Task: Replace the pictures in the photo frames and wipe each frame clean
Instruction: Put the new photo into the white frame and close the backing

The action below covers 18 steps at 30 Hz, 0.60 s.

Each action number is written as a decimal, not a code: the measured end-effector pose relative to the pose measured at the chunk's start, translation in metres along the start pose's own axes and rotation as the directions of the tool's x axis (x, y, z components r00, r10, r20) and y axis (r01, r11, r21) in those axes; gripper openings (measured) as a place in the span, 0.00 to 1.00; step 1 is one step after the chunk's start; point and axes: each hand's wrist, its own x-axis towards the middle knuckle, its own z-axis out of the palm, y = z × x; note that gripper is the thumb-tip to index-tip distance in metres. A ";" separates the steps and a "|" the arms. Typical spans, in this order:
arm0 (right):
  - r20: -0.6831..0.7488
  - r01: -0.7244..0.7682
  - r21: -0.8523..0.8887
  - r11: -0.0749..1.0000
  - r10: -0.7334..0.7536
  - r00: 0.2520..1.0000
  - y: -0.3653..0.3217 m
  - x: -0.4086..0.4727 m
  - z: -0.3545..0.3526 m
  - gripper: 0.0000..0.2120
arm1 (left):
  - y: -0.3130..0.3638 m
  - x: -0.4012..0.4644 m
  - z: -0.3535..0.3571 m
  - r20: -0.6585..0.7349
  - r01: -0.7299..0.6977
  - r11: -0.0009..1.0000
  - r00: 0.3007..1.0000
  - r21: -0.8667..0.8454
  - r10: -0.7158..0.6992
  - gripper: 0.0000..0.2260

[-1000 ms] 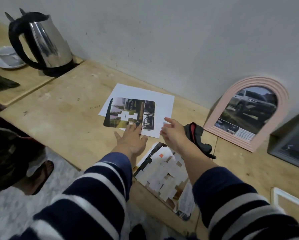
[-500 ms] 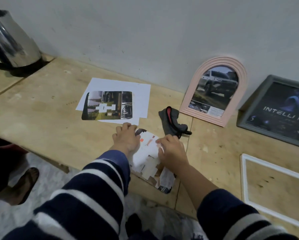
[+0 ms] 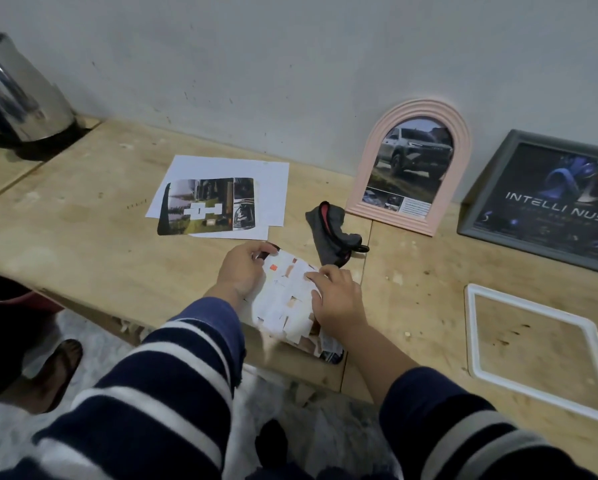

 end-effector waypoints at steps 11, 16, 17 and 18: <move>0.125 -0.319 0.476 0.820 0.297 0.947 0.042 -0.032 -0.053 0.20 | 0.058 -0.045 0.011 -0.218 -0.052 0.997 0.975 -0.052 0.040 0.18; 0.522 -0.637 0.687 0.349 0.373 0.767 0.052 -0.051 -0.087 0.15 | 0.098 -0.077 0.042 -0.277 -0.096 0.992 0.958 -0.086 0.069 0.19; 0.586 -0.667 0.716 0.207 0.340 0.735 0.057 -0.057 -0.095 0.15 | 0.108 -0.085 0.051 -0.283 -0.107 0.990 0.956 -0.091 0.077 0.19; 0.617 -0.674 0.731 0.108 0.315 0.721 0.062 -0.061 -0.101 0.15 | 0.117 -0.091 0.059 -0.289 -0.118 0.988 0.954 -0.102 0.085 0.18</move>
